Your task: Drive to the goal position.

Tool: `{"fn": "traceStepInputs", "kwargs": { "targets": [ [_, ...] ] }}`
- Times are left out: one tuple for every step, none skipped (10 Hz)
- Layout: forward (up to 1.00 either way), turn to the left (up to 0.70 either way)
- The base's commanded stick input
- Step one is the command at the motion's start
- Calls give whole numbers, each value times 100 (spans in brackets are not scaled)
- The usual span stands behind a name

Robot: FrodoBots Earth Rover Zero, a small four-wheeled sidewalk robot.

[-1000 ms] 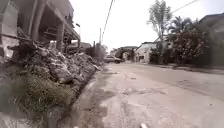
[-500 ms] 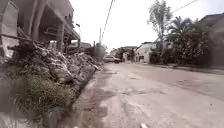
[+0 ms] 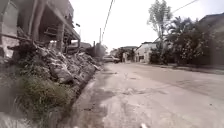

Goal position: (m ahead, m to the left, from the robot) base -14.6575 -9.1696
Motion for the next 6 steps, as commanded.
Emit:
{"fn": "traceStepInputs", "kwargs": {
  "targets": [
    [5,0],
    [4,0],
    [5,0],
    [5,0],
    [4,0],
    [5,0]
  ]
}}
